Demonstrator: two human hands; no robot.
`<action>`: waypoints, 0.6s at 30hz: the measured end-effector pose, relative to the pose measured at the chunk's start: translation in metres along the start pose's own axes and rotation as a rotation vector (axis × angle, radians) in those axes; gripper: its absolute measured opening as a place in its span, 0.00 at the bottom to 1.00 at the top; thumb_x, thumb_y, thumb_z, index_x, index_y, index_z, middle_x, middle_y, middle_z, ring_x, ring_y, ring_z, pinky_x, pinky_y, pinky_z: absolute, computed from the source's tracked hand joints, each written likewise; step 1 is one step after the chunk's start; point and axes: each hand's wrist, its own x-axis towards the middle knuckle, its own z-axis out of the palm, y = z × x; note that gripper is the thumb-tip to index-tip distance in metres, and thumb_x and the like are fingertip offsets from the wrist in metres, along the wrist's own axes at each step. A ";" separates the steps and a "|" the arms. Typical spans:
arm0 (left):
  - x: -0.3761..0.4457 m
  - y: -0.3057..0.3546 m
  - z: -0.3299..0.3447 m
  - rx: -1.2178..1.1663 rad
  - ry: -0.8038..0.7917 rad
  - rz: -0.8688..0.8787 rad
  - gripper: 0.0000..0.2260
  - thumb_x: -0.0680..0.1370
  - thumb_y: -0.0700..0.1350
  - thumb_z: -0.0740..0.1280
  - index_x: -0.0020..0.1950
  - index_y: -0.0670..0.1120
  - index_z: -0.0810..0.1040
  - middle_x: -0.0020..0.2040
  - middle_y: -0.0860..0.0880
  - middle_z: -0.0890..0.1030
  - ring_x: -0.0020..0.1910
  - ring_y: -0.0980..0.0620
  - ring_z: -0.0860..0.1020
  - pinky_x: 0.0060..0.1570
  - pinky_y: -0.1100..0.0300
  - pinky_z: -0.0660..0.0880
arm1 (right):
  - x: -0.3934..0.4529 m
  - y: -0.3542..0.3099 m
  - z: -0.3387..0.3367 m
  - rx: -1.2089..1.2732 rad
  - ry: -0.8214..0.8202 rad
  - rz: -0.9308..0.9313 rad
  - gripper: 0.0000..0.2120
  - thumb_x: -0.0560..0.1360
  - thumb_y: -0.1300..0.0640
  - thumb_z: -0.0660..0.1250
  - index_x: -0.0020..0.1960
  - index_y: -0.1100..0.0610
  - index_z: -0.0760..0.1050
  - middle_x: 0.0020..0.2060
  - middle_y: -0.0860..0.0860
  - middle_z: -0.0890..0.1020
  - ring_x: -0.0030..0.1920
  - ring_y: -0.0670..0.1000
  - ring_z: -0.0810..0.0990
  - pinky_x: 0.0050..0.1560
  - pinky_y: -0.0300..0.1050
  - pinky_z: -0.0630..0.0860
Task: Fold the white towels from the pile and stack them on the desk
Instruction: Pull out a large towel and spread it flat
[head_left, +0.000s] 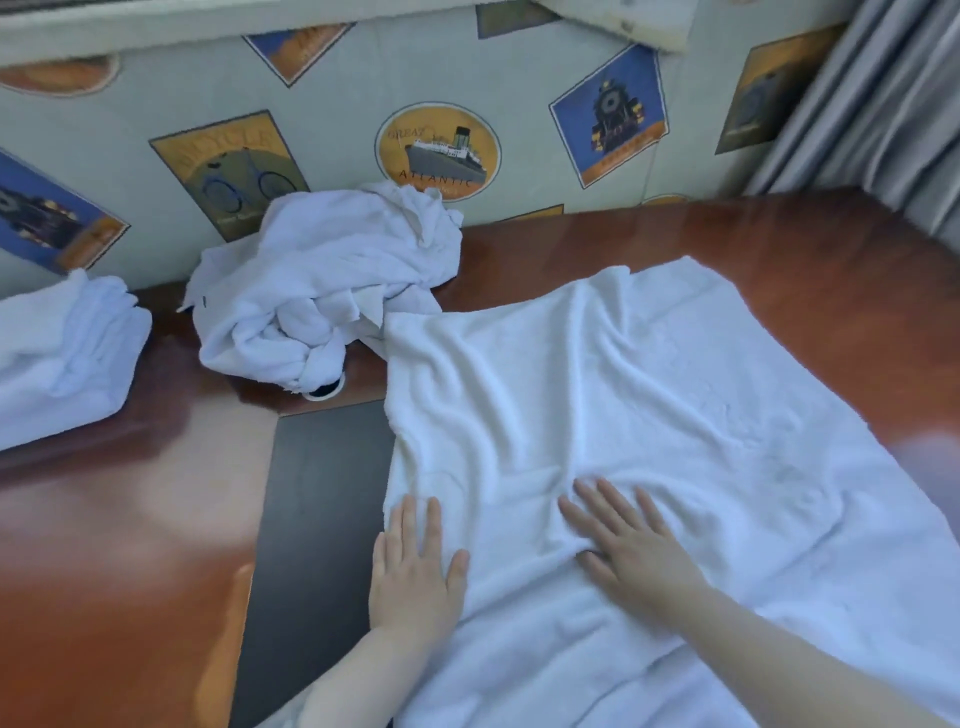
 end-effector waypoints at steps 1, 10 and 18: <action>0.000 -0.011 -0.001 0.021 -0.014 0.074 0.30 0.80 0.64 0.38 0.70 0.53 0.23 0.78 0.46 0.31 0.78 0.48 0.35 0.76 0.53 0.41 | -0.003 -0.007 0.001 -0.018 0.031 0.078 0.28 0.80 0.41 0.41 0.74 0.36 0.29 0.75 0.38 0.33 0.76 0.45 0.31 0.72 0.49 0.28; 0.008 -0.090 -0.015 0.069 -0.112 0.551 0.28 0.85 0.54 0.46 0.77 0.52 0.30 0.77 0.51 0.30 0.78 0.52 0.34 0.76 0.58 0.42 | -0.067 -0.221 0.021 0.352 0.505 0.509 0.24 0.58 0.64 0.77 0.54 0.57 0.82 0.56 0.55 0.82 0.56 0.59 0.82 0.62 0.55 0.73; -0.012 -0.078 -0.022 -0.214 -0.041 0.381 0.29 0.84 0.51 0.56 0.81 0.48 0.46 0.81 0.49 0.45 0.79 0.46 0.48 0.73 0.52 0.58 | -0.122 -0.245 0.029 0.123 0.162 0.384 0.23 0.64 0.43 0.71 0.60 0.41 0.80 0.64 0.42 0.78 0.65 0.45 0.76 0.70 0.47 0.63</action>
